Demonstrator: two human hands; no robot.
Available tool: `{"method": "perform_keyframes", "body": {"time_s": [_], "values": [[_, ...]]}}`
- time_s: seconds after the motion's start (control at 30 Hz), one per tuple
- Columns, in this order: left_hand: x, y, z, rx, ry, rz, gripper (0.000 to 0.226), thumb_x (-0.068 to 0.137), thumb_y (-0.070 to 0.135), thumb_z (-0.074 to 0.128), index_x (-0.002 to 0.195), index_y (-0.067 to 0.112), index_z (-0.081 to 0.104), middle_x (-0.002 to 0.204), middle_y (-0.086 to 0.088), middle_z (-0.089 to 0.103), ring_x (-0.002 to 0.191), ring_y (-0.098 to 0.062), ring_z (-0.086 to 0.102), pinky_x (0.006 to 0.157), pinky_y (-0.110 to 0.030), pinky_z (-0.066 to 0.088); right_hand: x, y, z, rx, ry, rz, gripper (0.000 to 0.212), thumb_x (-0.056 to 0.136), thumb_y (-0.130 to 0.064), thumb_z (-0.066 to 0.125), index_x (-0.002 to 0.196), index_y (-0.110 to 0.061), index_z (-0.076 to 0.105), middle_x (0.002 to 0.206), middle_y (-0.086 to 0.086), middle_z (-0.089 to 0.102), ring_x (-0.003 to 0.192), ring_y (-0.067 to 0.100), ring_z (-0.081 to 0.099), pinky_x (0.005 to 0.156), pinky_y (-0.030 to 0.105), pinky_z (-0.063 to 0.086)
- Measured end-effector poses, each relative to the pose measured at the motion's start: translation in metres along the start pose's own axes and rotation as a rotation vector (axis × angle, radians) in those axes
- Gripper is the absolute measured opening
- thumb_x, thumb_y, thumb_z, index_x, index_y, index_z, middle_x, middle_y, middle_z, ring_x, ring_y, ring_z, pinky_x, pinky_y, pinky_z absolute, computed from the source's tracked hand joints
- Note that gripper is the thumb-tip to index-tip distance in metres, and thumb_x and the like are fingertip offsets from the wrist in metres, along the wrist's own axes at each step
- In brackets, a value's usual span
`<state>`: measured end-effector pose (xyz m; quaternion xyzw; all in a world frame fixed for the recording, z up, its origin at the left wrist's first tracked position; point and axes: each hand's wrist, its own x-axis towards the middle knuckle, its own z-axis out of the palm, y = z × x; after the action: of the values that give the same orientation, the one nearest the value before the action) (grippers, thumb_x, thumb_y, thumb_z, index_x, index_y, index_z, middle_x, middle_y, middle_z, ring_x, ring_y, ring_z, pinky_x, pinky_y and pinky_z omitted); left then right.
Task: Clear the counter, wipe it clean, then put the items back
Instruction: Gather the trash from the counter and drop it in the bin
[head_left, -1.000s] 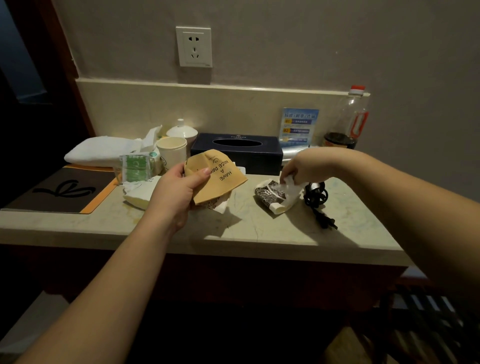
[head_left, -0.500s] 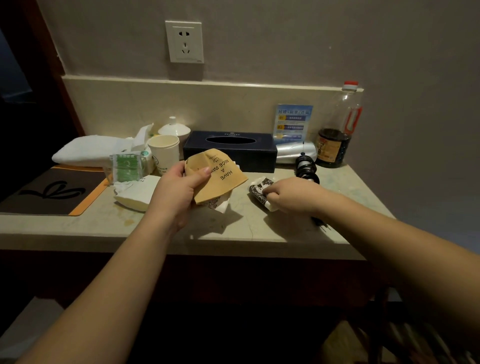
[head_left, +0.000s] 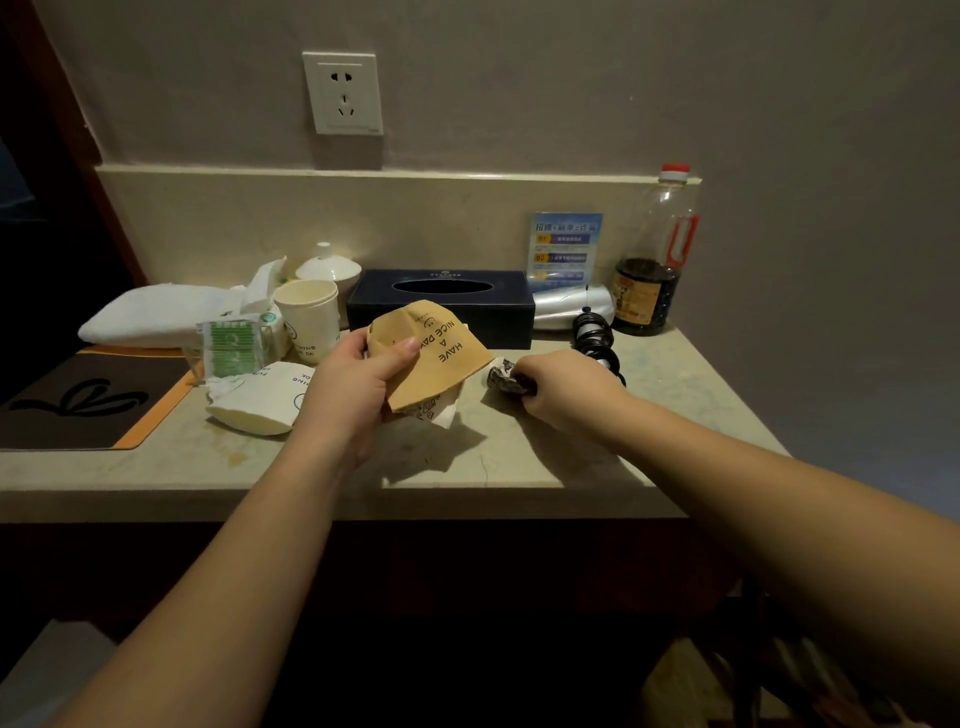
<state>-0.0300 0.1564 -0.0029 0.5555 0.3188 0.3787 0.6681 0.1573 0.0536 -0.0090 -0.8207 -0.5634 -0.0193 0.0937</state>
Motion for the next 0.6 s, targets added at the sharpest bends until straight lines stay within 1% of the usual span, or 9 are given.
{"method": "perform_keyframes", "body": {"time_s": [0.07,0.13,0.17,0.23,0.27,0.33,0.47,0.53,0.6], "values": [[-0.004,0.004,0.003,-0.026,0.009,0.013,0.021,0.09,0.019,0.066,0.11,0.023,0.062,0.107,-0.003,0.071,0.099,-0.023,0.069,0.072,-0.041,0.057,-0.003,0.005,-0.014,0.136,0.086,0.017,0.022,0.091,-0.021,0.055,0.112,-0.022,0.062,0.09,-0.003,0.061,0.089,0.018,0.06,0.067,0.026,0.041],[-0.01,0.011,0.007,-0.034,0.02,0.033,0.023,0.091,0.022,0.065,0.113,0.023,0.062,0.108,-0.003,0.071,0.101,-0.024,0.067,0.075,-0.043,0.057,-0.012,0.012,-0.038,0.352,0.171,0.055,0.025,0.091,-0.024,0.056,0.115,-0.022,0.062,0.092,-0.005,0.063,0.083,0.012,0.06,0.063,0.025,0.044],[-0.014,0.015,0.01,-0.038,0.019,0.048,0.024,0.091,0.023,0.065,0.115,0.023,0.061,0.109,-0.003,0.071,0.102,-0.025,0.066,0.079,-0.046,0.057,-0.02,0.017,-0.05,0.488,0.208,0.074,0.027,0.091,-0.025,0.057,0.118,-0.023,0.061,0.096,-0.005,0.065,0.084,0.011,0.061,0.066,0.026,0.048],[-0.025,0.021,0.021,-0.041,0.003,0.082,0.026,0.092,0.024,0.064,0.117,0.022,0.061,0.109,-0.003,0.07,0.104,-0.026,0.065,0.082,-0.048,0.056,-0.043,0.029,-0.07,0.847,0.275,0.107,0.029,0.09,-0.022,0.061,0.119,-0.024,0.061,0.104,-0.004,0.068,0.094,0.013,0.064,0.081,0.03,0.053],[-0.03,0.023,0.028,-0.043,-0.005,0.098,0.025,0.092,0.024,0.063,0.117,0.022,0.061,0.109,-0.003,0.069,0.103,-0.025,0.065,0.079,-0.044,0.056,-0.058,0.035,-0.077,1.038,0.286,0.116,0.027,0.09,-0.019,0.061,0.117,-0.023,0.061,0.106,-0.003,0.069,0.097,0.014,0.065,0.085,0.031,0.053],[-0.044,0.024,0.047,-0.05,-0.025,0.116,0.019,0.093,0.022,0.061,0.112,0.022,0.06,0.107,-0.002,0.069,0.1,-0.021,0.065,0.07,-0.036,0.055,-0.087,0.05,-0.083,1.319,0.276,0.124,0.023,0.091,-0.011,0.059,0.112,-0.02,0.061,0.107,0.001,0.07,0.098,0.016,0.067,0.086,0.03,0.053],[-0.077,0.013,0.101,-0.055,-0.107,0.102,0.019,0.092,0.021,0.061,0.111,0.024,0.06,0.106,-0.001,0.069,0.096,-0.019,0.067,0.067,-0.034,0.054,-0.147,0.089,-0.076,1.542,0.372,0.207,0.021,0.091,-0.001,0.054,0.109,-0.01,0.062,0.107,0.009,0.069,0.098,0.022,0.065,0.094,0.037,0.049],[-0.095,0.003,0.131,-0.047,-0.16,0.073,0.021,0.09,0.02,0.062,0.111,0.025,0.06,0.106,0.0,0.07,0.094,-0.017,0.068,0.069,-0.034,0.055,-0.178,0.11,-0.07,1.61,0.438,0.256,0.021,0.09,0.002,0.052,0.106,-0.008,0.062,0.102,0.009,0.071,0.096,0.022,0.065,0.092,0.035,0.05],[-0.113,-0.01,0.159,-0.058,-0.226,0.044,0.023,0.088,0.019,0.063,0.111,0.024,0.06,0.103,0.001,0.071,0.091,-0.016,0.07,0.066,-0.031,0.056,-0.209,0.129,-0.066,1.651,0.494,0.312,0.021,0.09,0.003,0.05,0.101,-0.009,0.063,0.092,0.003,0.073,0.089,0.016,0.067,0.087,0.029,0.053]]}}
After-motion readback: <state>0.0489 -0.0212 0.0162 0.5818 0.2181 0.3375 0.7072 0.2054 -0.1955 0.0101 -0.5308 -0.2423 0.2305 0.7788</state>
